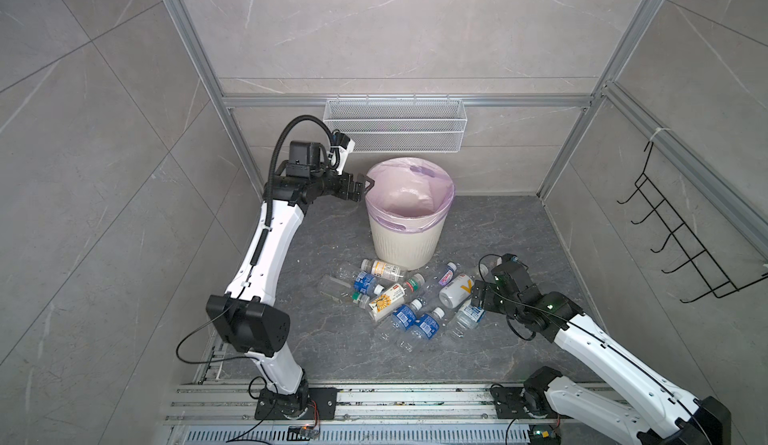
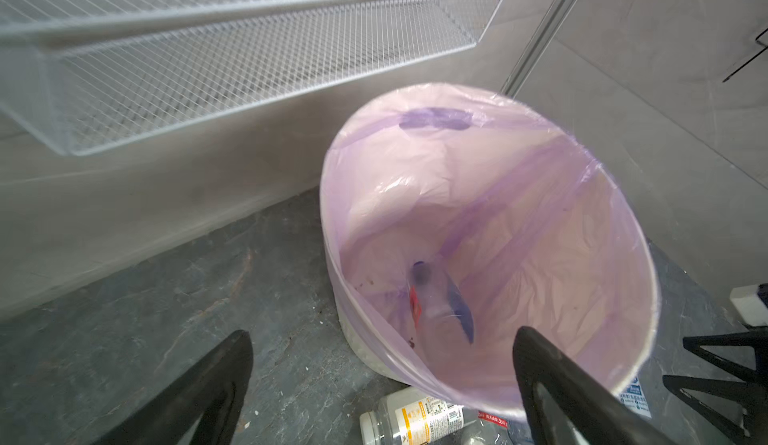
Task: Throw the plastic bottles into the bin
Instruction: 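Open the left gripper to drop the bottle into the bin, then withdraw, then lower the right gripper onto the green-and-blue labelled bottle and close it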
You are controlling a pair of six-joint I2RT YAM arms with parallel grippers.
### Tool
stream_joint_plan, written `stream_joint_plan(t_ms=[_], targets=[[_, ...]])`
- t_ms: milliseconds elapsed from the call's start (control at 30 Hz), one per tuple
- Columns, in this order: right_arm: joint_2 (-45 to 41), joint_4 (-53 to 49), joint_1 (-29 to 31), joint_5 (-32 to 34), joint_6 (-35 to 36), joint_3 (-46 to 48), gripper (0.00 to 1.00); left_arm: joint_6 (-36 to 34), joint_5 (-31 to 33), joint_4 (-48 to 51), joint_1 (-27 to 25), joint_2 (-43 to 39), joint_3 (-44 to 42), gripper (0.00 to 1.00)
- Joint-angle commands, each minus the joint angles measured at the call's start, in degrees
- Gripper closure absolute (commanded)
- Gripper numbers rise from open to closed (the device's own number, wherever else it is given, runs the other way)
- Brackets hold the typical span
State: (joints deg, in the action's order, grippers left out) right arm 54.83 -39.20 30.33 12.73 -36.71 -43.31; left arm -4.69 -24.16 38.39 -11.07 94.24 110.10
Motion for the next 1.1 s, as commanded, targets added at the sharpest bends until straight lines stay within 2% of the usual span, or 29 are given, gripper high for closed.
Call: stream_joint_plan(t_ms=[0,100,167,300,467,600,800,1067], targets=[[0.70,-0.22,0.26,-0.60,-1.95,-1.59,0.01,2.45,-0.27,-5.71,3.26,-7.47,-1.65,0.00],[1.33,-0.44,0.26,-1.04,-2.72,-2.08,0.01,4.30,-2.11,-4.86,7.45,-10.22,-5.17,0.00],[1.55,-0.35,0.27,-1.38,-3.49,-2.22,0.01,5.30,-3.82,-5.73,10.68,-13.10,-10.52,0.00],[2.25,-0.61,0.26,-2.07,-5.57,-2.51,0.01,4.75,-3.28,-6.67,14.41,-19.34,-21.32,0.00],[2.61,-0.96,0.27,-2.18,-8.47,-1.68,0.01,5.36,-6.60,-8.61,21.82,-26.53,-34.37,0.00],[2.21,-1.19,0.32,-1.88,-9.67,-1.00,0.01,5.20,-10.05,-8.75,26.34,-30.01,-41.22,0.00],[2.39,-1.34,0.26,-2.26,-10.80,-0.20,0.01,1.78,-10.83,-9.00,27.67,-32.97,-50.62,0.00],[1.22,-1.32,0.34,-2.95,-12.28,1.97,0.01,-0.63,-10.34,-9.08,28.47,-33.79,-56.54,0.00]])
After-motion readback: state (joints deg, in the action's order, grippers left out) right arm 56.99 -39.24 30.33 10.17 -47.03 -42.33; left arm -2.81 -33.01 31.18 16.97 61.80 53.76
